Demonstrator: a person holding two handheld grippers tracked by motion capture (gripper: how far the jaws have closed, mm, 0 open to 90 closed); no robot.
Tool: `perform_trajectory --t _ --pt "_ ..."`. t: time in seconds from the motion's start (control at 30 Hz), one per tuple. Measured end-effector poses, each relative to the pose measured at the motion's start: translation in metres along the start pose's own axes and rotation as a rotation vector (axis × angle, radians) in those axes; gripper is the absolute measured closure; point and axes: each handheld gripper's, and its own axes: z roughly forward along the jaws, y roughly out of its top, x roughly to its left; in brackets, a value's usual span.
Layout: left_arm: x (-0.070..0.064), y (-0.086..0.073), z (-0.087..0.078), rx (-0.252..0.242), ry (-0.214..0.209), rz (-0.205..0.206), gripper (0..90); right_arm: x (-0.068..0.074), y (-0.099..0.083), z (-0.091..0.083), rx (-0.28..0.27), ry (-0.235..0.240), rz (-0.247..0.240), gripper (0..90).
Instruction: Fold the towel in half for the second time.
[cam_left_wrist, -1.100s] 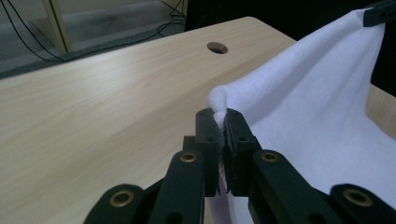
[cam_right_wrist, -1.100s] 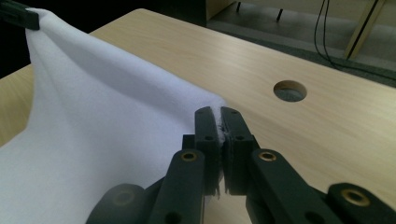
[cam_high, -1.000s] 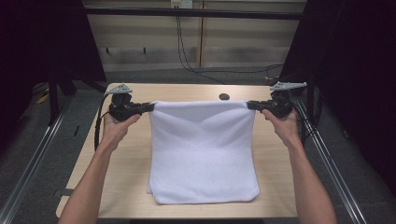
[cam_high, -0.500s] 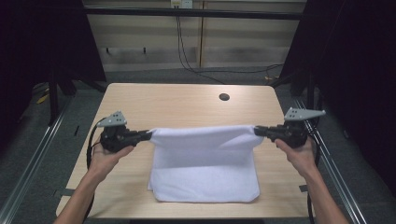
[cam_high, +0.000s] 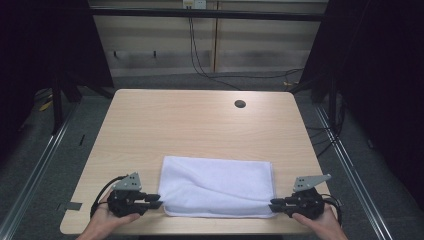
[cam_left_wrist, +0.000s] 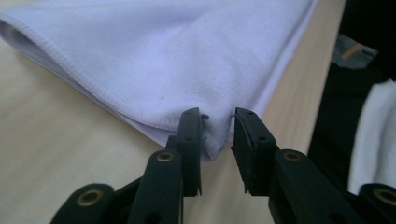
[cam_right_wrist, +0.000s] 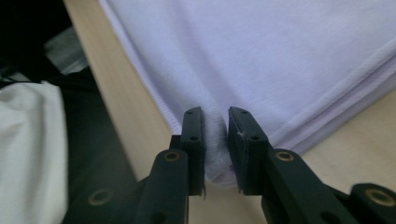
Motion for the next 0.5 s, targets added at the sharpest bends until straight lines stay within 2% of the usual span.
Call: perform_trajectory --t 0.07,0.13,0.17,0.2,0.23,0.27,0.3,0.37,0.4,0.43,0.47,0.5 --pt "-0.004 -0.004 -0.002 0.022 -0.030 0.018 67.5 0.004 -0.005 -0.003 0.007 0.027 0.013 69.4" --pt "-0.005 -0.007 -0.006 0.005 -0.026 0.011 63.0 0.009 -0.008 -0.006 0.011 0.008 0.015 65.1" --pt "-0.004 -0.007 -0.008 -0.016 -0.032 0.001 58.6 0.011 -0.011 -0.009 -0.020 -0.003 0.019 62.5" --pt "-0.003 -0.007 -0.012 -0.070 -0.050 -0.022 56.8 0.011 -0.011 -0.012 -0.046 -0.018 0.025 60.3" --pt "-0.001 -0.007 -0.014 -0.098 -0.047 -0.029 55.8 0.010 -0.011 -0.019 -0.122 -0.068 0.039 58.2" --pt "0.000 -0.005 -0.017 -0.142 -0.006 -0.049 53.7 0.009 -0.010 -0.023 -0.159 -0.092 0.052 56.9" --pt "0.002 -0.003 -0.019 -0.159 0.021 -0.067 50.0 0.006 -0.007 -0.028 -0.226 -0.144 0.061 54.8" --pt "0.009 0.001 -0.020 -0.198 0.059 -0.104 45.2 0.002 -0.002 -0.034 -0.288 -0.212 0.069 50.6" --pt "0.016 0.003 -0.021 -0.228 0.106 -0.135 43.9 0.000 0.001 -0.035 -0.310 -0.233 0.075 48.5" --pt "0.020 0.003 -0.021 -0.247 0.124 -0.158 41.7 -0.004 0.004 -0.036 -0.354 -0.274 0.091 47.8" --pt "0.025 0.003 -0.021 -0.261 0.139 -0.177 40.2 -0.007 0.005 -0.036 -0.371 -0.269 0.095 47.5" --pt "0.029 0.002 -0.020 -0.268 0.155 -0.180 39.0 -0.010 0.005 -0.035 -0.388 -0.278 0.098 46.7"
